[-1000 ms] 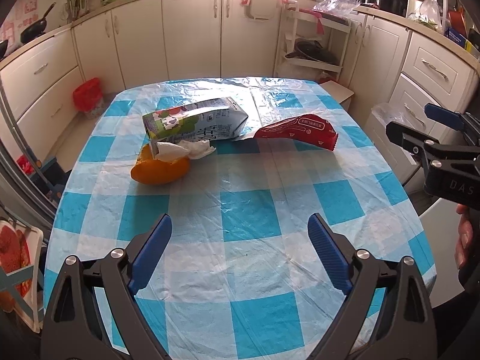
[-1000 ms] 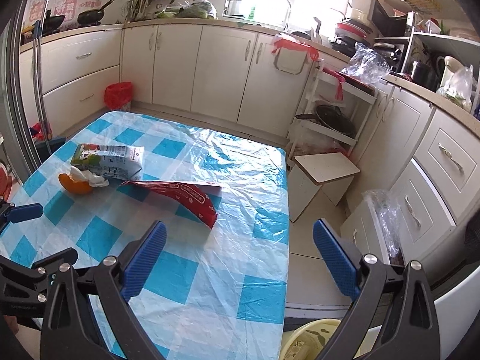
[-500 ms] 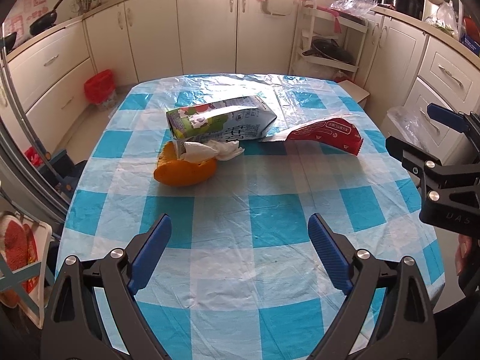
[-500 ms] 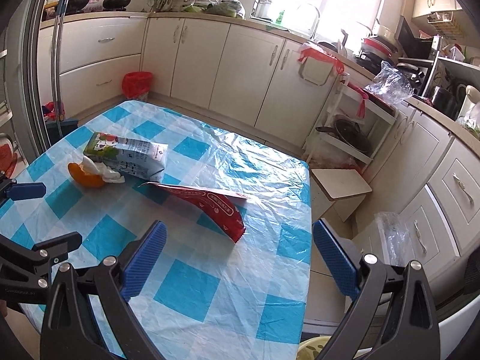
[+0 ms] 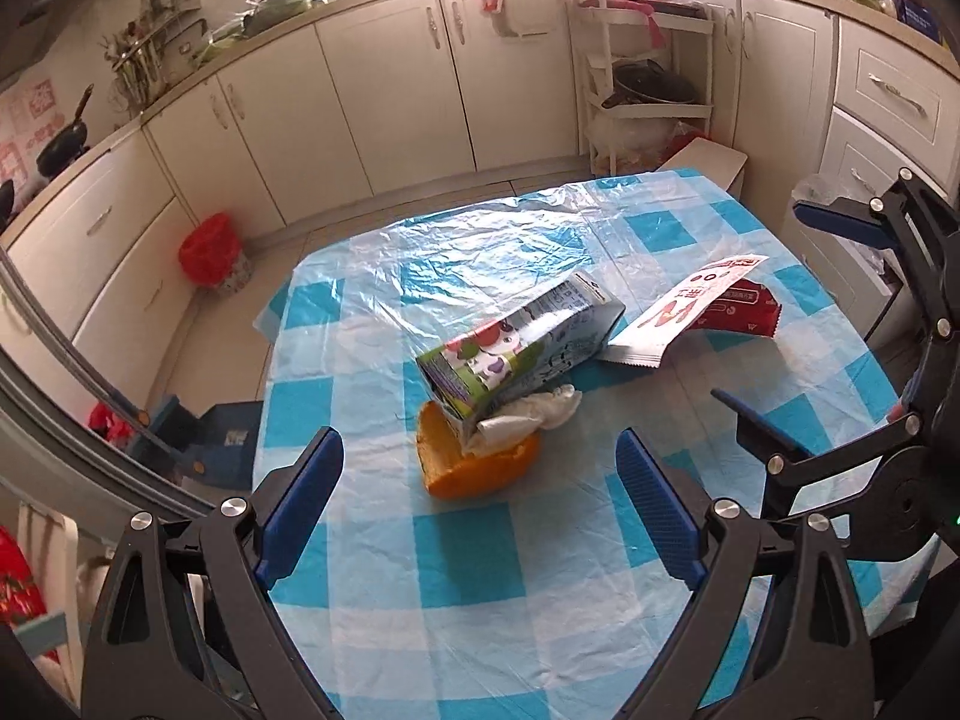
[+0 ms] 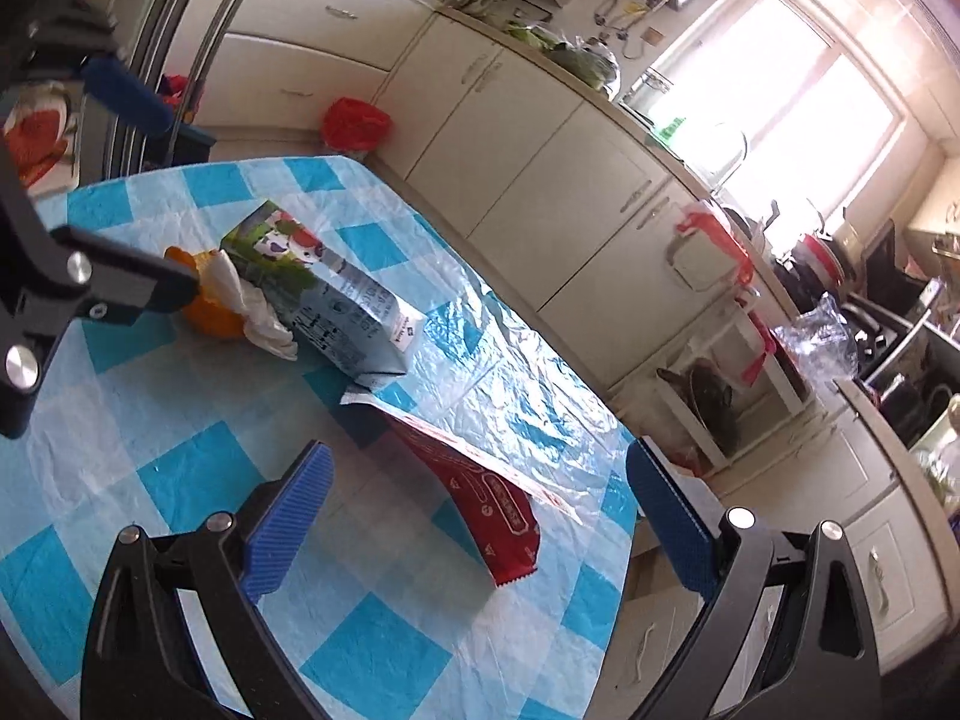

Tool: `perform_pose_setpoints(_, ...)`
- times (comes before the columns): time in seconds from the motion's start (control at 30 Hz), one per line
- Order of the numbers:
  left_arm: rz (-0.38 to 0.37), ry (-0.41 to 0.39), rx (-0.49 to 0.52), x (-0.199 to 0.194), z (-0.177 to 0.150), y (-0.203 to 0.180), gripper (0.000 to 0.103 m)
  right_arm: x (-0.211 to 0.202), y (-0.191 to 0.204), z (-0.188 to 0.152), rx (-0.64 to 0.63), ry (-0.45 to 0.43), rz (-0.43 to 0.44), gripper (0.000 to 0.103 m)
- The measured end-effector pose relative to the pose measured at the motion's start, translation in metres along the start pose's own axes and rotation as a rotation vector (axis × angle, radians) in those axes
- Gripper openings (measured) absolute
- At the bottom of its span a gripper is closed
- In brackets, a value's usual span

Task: Collect trash
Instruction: 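Move both open tools back over the table toward the carton and wrapper, then grasp the cow-print milk carton with the left tool while the right tool grasps the red wrapper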

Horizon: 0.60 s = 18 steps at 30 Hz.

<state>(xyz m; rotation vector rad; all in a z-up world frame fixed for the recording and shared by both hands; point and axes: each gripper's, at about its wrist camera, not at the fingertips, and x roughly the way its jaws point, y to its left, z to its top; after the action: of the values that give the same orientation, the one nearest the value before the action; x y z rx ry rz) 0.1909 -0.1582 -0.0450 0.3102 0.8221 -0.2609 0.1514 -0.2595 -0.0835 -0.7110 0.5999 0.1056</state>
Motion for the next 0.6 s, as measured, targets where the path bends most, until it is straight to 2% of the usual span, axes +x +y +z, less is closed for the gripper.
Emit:
perform_pose_setpoints(0.17,-0.006,0.008,0.038,0.016,0.015,0.003,0.089,0.022,0.012,0.004,-0.093,0.001,-0.003,0.094)
perform_pose_setpoints(0.33,-0.002,-0.002,0.1,0.032,0.03,-0.001,0.094,0.046,-0.004,0.008,-0.014,0.025,0.069,0.093)
perform_pose_setpoints(0.4,-0.007,-0.006,0.132,0.039,0.036,-0.005,0.095,0.051,-0.011,0.007,0.027,0.03,0.099,0.083)
perform_pose_setpoints(0.5,-0.001,0.01,0.176,0.054,0.043,-0.013,0.095,0.058,-0.018,0.007,0.081,0.06,0.162,0.053)
perform_pose_setpoints(0.53,0.005,0.018,0.188,0.06,0.044,-0.015,0.095,0.06,-0.019,0.007,0.095,0.078,0.186,0.036)
perform_pose_setpoints(0.6,0.023,0.027,0.22,0.068,0.046,-0.022,0.095,0.066,-0.024,0.004,0.147,0.122,0.249,0.025)
